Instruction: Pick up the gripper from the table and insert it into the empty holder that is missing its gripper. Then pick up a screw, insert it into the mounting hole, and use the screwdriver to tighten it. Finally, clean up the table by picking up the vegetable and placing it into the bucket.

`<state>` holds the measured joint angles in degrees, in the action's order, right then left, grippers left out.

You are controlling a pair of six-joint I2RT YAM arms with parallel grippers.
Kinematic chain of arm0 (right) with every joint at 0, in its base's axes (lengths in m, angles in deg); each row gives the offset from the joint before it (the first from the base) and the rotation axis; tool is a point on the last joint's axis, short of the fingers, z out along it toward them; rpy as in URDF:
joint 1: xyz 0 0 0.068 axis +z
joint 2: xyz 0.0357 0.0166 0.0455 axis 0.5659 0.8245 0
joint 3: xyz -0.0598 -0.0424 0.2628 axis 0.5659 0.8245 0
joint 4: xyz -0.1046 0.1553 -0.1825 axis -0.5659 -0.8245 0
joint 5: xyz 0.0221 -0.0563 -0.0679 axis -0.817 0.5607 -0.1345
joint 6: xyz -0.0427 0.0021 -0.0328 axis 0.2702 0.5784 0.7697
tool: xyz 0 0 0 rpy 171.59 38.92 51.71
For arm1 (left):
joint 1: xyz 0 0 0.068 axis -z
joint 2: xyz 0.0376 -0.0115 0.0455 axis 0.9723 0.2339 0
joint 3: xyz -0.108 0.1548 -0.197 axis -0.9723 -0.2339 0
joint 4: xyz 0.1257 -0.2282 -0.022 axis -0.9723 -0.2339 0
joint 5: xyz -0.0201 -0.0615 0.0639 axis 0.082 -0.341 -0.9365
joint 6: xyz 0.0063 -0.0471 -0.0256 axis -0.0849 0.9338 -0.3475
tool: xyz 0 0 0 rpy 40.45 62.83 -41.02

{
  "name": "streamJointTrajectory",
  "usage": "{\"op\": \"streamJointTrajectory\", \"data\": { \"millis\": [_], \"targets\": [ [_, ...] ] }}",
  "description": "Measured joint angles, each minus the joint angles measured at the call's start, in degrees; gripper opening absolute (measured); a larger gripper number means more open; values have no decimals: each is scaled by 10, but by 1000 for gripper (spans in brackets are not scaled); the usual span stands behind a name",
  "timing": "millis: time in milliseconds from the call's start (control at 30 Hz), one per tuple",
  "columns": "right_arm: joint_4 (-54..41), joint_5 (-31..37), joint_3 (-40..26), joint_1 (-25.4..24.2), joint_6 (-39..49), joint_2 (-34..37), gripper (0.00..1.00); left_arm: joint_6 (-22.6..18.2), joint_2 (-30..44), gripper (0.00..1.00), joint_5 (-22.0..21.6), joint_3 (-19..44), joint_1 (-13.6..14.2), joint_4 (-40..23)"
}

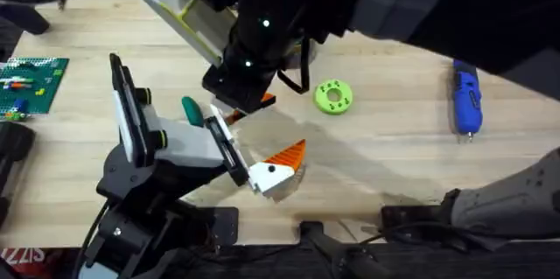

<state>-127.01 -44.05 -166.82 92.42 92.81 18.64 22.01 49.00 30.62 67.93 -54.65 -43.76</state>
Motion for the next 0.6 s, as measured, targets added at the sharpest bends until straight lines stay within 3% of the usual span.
{"op": "streamJointTrajectory", "data": {
  "millis": [600],
  "targets": [
    [-21, 0, -2, 0, 0, -2, 11, 3, 0, 984, 17, 0, 1, 0]
  ]
}}
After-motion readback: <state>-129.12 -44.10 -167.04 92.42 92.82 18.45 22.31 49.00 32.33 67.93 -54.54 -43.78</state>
